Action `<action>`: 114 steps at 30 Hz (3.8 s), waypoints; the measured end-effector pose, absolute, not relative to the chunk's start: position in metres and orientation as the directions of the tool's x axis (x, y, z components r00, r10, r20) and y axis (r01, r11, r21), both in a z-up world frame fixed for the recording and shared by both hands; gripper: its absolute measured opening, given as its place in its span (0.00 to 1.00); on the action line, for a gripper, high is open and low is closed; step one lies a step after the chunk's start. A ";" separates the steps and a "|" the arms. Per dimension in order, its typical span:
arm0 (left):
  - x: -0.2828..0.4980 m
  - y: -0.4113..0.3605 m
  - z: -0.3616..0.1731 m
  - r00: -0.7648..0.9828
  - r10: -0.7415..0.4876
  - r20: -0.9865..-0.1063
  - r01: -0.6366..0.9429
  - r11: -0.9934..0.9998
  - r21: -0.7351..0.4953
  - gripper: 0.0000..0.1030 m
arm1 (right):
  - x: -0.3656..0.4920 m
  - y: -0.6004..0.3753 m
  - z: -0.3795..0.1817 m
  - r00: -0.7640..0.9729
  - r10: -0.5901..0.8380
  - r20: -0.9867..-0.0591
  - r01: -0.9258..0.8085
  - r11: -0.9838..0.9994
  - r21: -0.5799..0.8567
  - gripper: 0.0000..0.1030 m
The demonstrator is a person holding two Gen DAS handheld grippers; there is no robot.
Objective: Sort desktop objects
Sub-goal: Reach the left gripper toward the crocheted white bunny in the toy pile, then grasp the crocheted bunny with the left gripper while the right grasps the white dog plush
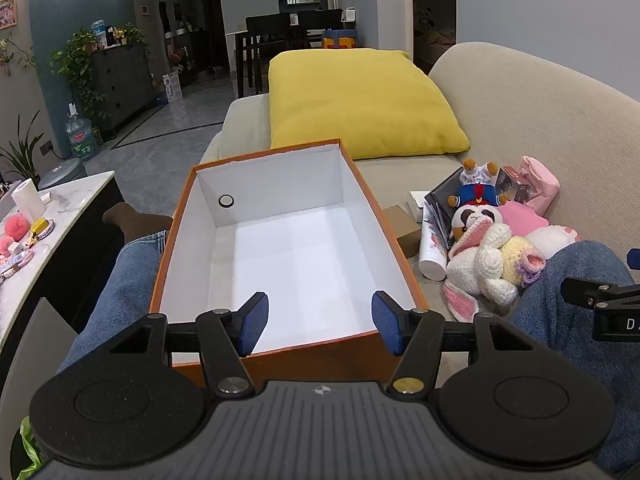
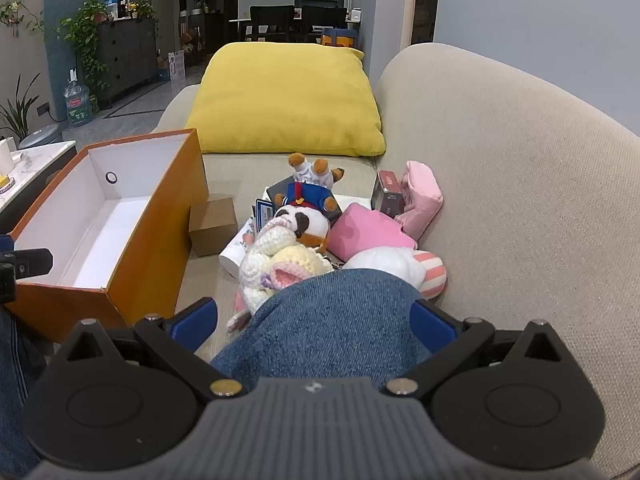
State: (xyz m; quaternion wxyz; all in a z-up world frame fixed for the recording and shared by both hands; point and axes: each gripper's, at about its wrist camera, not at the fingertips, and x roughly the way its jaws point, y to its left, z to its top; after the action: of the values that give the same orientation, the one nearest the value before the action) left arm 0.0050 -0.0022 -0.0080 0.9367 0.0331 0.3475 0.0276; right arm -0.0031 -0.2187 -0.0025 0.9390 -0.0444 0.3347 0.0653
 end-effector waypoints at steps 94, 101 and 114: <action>0.142 -0.084 -0.014 0.474 -0.325 -0.818 0.070 0.940 -0.333 0.72 | 0.141 -0.315 -0.019 0.549 0.299 -0.780 -0.042 0.942 0.332 0.53; 0.120 -0.071 0.022 0.566 -0.338 -0.752 0.124 0.937 -0.328 0.72 | 0.124 -0.307 0.008 0.600 0.311 -0.737 -0.129 0.947 0.295 0.52; 0.079 -0.027 0.066 0.684 -0.330 -0.650 0.154 0.937 -0.314 0.72 | 0.100 -0.265 0.058 0.624 0.414 -0.662 -0.318 0.909 0.269 0.43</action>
State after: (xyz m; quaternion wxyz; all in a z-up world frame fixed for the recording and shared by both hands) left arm 0.0793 -0.0268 0.0661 0.9101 -0.1176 0.3744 -0.1329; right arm 0.1002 -0.2651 0.0580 0.8990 0.0631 0.3825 0.2036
